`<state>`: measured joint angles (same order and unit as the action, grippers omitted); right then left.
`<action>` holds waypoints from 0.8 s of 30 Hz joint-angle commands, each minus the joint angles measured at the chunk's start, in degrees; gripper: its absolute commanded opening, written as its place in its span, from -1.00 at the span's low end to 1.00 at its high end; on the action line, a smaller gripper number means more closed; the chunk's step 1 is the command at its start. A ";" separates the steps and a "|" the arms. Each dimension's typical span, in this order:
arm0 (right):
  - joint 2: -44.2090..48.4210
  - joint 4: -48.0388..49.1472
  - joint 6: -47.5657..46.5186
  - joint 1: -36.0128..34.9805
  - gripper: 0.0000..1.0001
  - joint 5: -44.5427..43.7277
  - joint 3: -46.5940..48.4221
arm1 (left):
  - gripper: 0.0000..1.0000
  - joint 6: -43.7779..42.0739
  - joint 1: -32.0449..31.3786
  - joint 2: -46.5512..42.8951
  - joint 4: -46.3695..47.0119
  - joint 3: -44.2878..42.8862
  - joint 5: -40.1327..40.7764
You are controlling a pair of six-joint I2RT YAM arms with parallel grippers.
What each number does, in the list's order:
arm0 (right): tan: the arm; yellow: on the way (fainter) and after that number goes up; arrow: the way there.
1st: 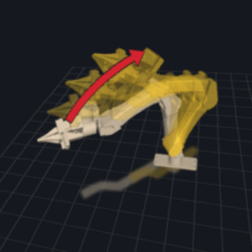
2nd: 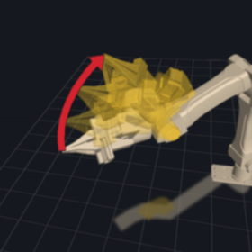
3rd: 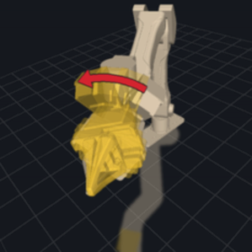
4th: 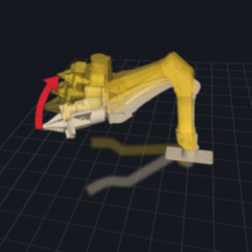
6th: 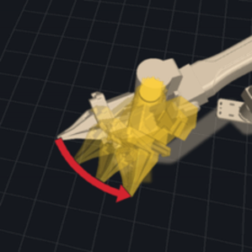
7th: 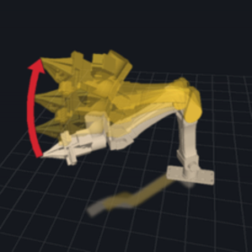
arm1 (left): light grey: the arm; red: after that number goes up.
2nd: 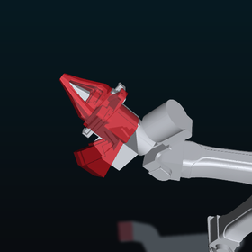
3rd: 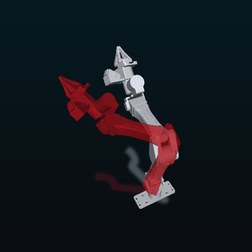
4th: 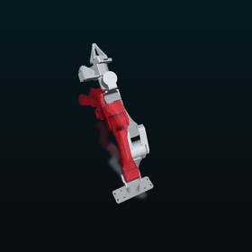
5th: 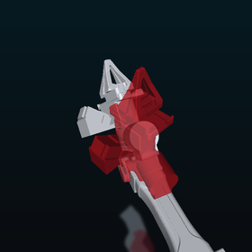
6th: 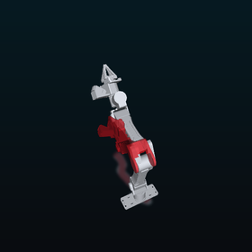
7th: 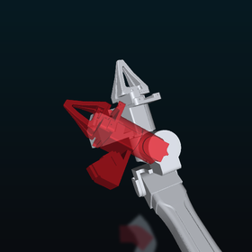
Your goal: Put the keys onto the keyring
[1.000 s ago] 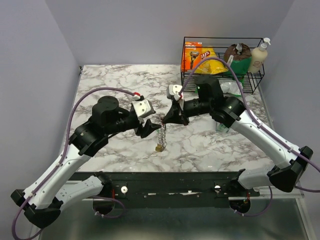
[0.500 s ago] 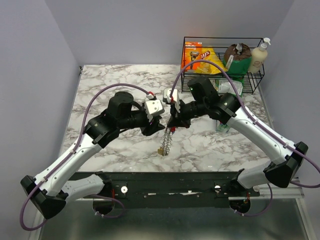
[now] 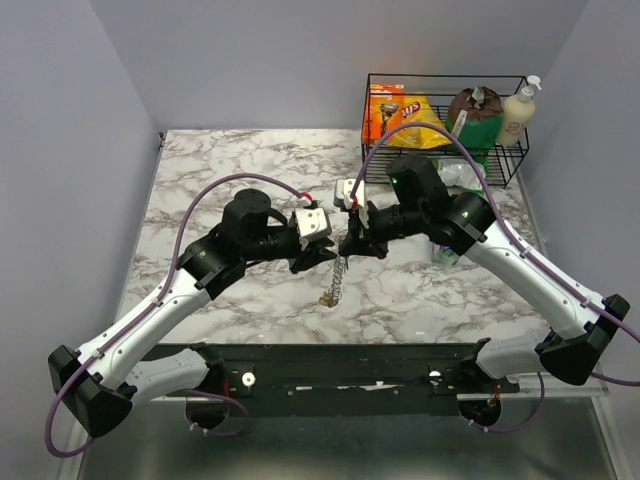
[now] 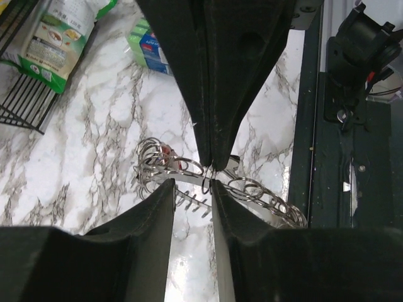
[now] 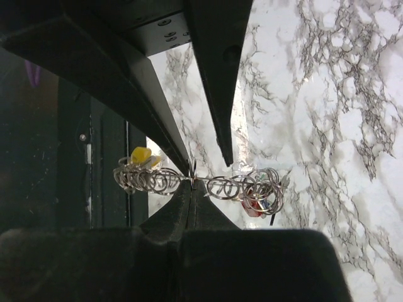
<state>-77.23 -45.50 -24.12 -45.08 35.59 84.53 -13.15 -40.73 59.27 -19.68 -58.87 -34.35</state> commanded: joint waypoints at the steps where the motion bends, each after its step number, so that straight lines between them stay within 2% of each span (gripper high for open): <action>1: 1.56 2.87 -0.84 -0.45 -0.99 2.02 -0.42 | -0.33 0.49 -0.14 -1.08 4.39 0.86 -2.92; 3: 1.65 3.04 -0.84 -0.54 -0.99 2.20 -0.60 | -0.45 0.58 -0.14 -0.82 4.39 0.60 -3.36; 10: 1.82 3.22 -0.93 -0.45 -0.99 2.37 -0.95 | -0.47 1.02 -0.14 -0.73 5.53 0.60 -3.09; 12: 1.91 3.39 -1.02 -0.45 -0.99 2.37 -1.03 | -0.69 1.02 -0.14 -0.55 5.45 0.43 -3.09; 14: 1.91 3.31 -1.02 -0.45 -0.99 2.29 -1.04 | -1.00 0.67 -0.05 -0.38 5.18 0.25 -2.39; 20: 2.00 4.01 -1.02 -0.45 -0.99 2.29 -1.47 | -1.00 0.32 -0.14 -1.69 5.00 1.04 -0.55; 24: 2.87 5.94 -0.67 -0.53 -0.90 2.55 -2.70 | -1.00 1.36 -0.05 -4.50 9.90 4.80 2.00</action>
<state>-76.58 -43.18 -25.10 -45.04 35.64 83.35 -12.32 -40.75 58.28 -16.29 -57.30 -36.03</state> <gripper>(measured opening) 0.031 0.011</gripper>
